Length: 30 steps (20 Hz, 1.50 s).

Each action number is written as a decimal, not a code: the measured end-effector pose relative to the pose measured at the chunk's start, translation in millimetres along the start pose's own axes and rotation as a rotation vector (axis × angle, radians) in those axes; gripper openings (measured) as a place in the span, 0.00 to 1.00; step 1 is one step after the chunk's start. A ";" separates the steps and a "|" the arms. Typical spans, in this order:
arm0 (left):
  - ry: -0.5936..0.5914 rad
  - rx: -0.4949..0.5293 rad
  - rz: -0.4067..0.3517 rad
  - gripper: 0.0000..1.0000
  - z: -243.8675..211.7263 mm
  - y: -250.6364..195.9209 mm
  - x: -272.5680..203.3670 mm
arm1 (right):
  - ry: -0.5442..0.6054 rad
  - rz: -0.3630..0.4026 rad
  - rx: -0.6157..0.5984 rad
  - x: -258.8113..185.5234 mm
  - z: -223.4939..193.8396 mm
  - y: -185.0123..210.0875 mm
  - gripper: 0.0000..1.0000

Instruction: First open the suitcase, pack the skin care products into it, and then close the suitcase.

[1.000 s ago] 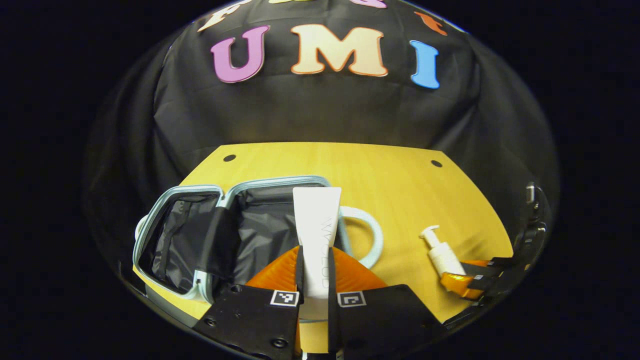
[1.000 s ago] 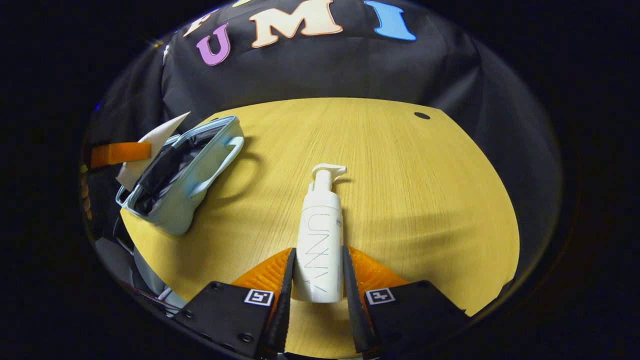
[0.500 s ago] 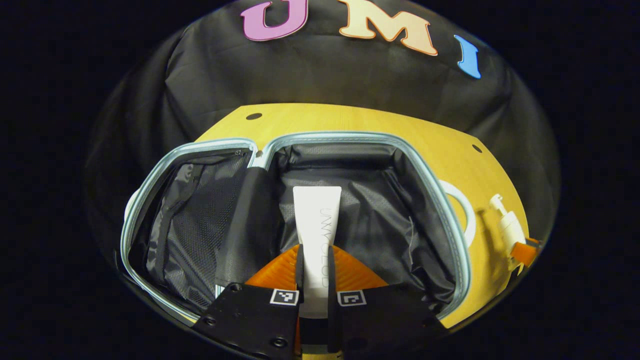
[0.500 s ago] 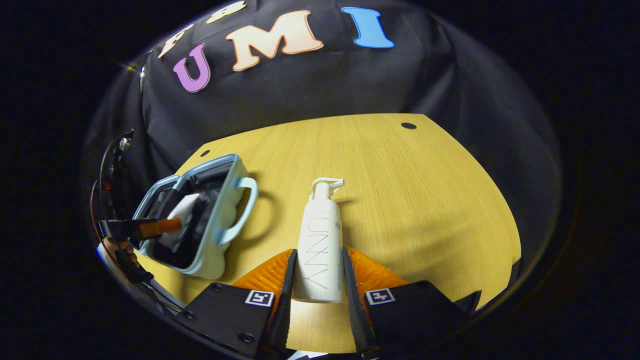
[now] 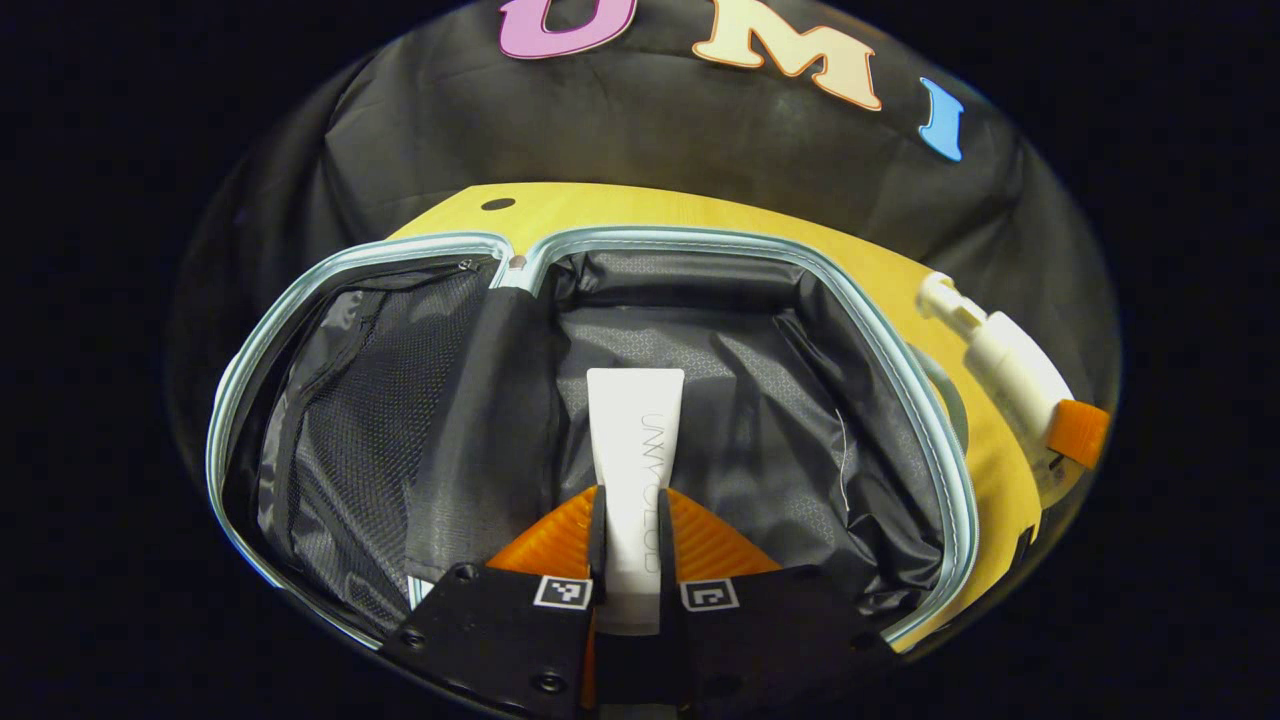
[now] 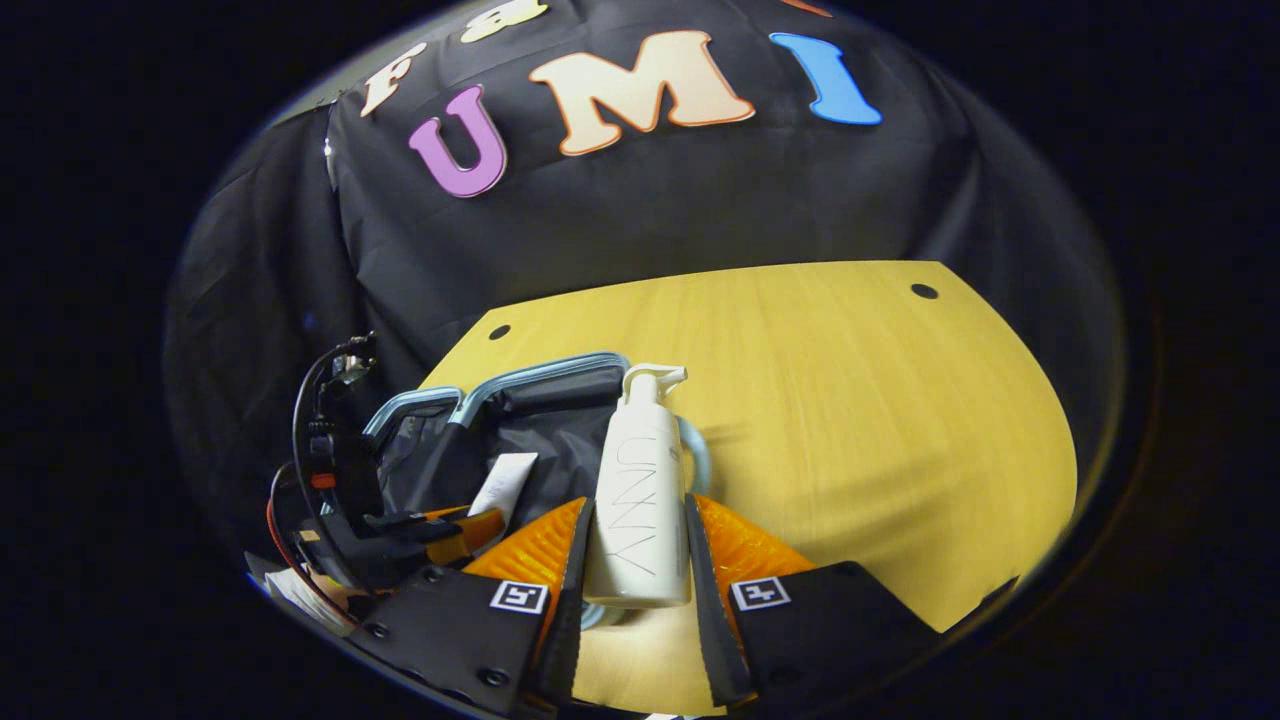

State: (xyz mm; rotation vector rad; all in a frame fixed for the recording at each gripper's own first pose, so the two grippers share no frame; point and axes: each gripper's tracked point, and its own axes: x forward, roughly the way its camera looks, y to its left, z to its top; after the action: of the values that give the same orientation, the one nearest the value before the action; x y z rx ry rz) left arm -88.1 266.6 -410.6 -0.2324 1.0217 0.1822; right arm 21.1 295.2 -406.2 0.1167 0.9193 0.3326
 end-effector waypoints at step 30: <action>-0.261 -0.144 -0.016 0.75 94.6 68.0 -95.9 | -0.109 0.106 0.010 -13.9 55.9 34.2 0.97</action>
State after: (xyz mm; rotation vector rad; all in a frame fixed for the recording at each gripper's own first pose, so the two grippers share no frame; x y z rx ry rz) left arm -76.9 354.0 -288.0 -0.3381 0.7479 0.2651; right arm 49.8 325.2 -353.7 0.1911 0.8087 0.4165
